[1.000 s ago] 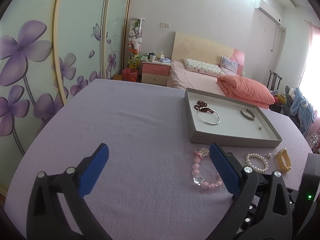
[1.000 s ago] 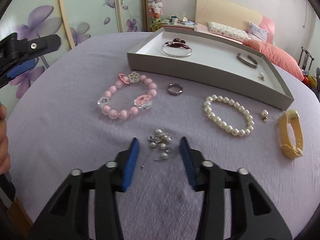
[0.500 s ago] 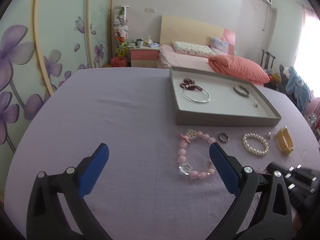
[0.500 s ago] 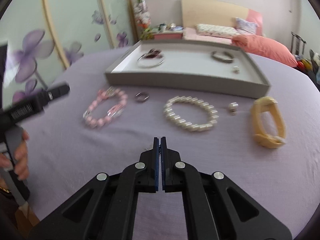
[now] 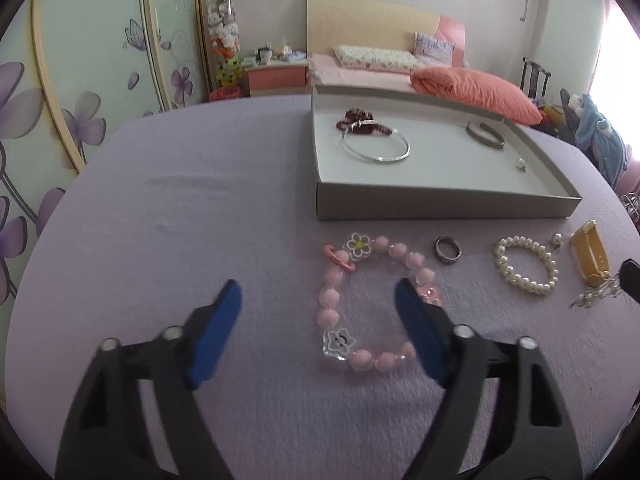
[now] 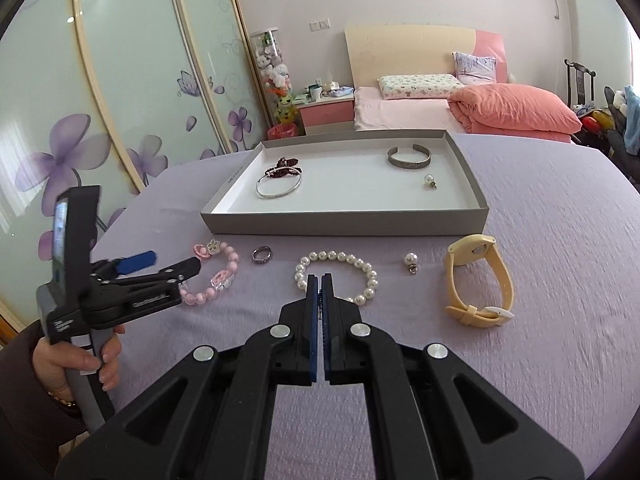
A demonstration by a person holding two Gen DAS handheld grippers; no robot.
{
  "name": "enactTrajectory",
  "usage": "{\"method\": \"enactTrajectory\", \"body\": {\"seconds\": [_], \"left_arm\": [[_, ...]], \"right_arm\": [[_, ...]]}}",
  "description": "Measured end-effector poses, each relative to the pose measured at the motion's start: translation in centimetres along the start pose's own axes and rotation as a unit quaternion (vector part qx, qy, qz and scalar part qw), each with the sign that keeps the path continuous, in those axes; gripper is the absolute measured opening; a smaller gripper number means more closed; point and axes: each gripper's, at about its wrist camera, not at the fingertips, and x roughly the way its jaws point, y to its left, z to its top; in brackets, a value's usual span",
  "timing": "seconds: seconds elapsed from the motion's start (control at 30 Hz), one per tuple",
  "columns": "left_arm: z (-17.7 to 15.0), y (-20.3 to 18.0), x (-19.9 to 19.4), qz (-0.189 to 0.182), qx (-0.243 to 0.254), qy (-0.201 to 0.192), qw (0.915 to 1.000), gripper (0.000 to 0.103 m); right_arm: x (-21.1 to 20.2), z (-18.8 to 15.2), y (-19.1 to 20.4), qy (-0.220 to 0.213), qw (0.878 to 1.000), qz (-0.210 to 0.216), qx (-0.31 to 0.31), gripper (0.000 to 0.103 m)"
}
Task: Organize jewelry
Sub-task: 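Grasp the pink beaded bracelet with the left tool while the right tool grasps the pearl earrings, then carry the pink bracelet over the tray with the left tool while the right tool carries the earrings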
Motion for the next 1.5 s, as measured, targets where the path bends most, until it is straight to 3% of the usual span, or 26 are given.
{"method": "enactTrajectory", "body": {"seconds": [0.13,0.33,0.53,0.73,1.17,1.5], "left_arm": [[-0.1,0.1,1.2,0.003,0.002,0.019,0.9998,0.058],[0.1,-0.3,1.4,0.007,0.014,0.017,0.9997,0.048],[0.3,-0.7,1.3,0.0,0.024,0.014,0.9996,0.014],[-0.1,-0.6,0.5,-0.012,0.022,0.007,0.9997,0.013],[0.9,-1.4,-8.5,-0.081,0.026,-0.094,0.992,0.013],[1.2,-1.7,-12.4,-0.106,0.012,-0.131,0.9857,0.013]], "right_arm": [[0.0,0.0,0.0,-0.001,1.0,0.002,0.0,0.002],[0.0,0.1,0.0,-0.001,1.0,0.004,0.001,0.002],[-0.1,0.1,0.0,-0.001,1.0,0.004,0.001,0.002],[-0.4,0.3,-0.3,-0.008,1.0,0.002,0.004,0.002],[-2.5,2.0,-1.9,-0.049,0.999,-0.007,0.015,0.002],[-3.1,2.2,-2.6,-0.063,0.998,-0.015,0.018,0.002]]}}
